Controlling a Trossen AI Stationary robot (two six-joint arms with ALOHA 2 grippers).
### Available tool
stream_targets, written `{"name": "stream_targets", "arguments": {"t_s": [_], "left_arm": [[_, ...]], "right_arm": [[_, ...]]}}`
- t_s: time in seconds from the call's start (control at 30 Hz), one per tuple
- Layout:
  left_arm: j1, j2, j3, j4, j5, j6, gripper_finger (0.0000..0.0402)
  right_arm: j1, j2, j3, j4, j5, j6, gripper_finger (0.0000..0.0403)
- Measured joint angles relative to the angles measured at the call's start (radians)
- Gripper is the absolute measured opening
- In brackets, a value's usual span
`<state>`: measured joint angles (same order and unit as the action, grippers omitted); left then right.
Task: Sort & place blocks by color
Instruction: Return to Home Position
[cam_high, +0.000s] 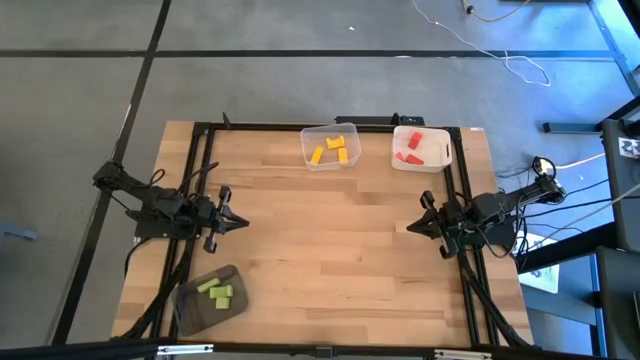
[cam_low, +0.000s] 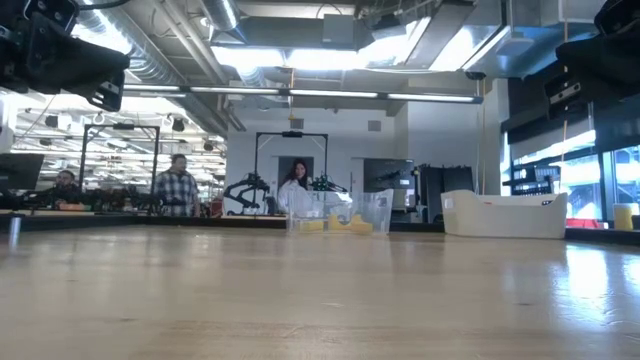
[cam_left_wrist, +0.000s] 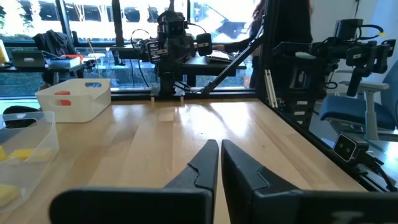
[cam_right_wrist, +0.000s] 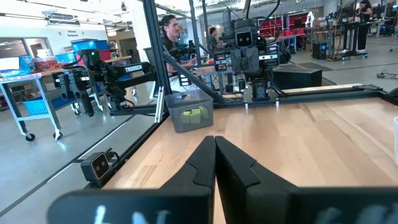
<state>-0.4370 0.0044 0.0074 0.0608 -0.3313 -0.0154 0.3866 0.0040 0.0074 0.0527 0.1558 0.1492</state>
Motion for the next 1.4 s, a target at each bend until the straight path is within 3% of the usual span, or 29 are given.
{"name": "stream_targets", "arguments": {"t_s": [0.3,0.7,1.4], "left_arm": [[0.0,0.0,0.0,0.0,0.0,0.0,0.0001],[0.0,0.0,0.0,0.0,0.0,0.0,0.0021],[0.0,0.0,0.0,0.0,0.0,0.0,0.0022]], "right_arm": [[0.0,0.0,0.0,0.0,0.0,0.0,0.0012],[0.0,0.0,0.0,0.0,0.0,0.0,0.0012],[0.0,0.0,0.0,0.0,0.0,0.0,0.0012]]}}
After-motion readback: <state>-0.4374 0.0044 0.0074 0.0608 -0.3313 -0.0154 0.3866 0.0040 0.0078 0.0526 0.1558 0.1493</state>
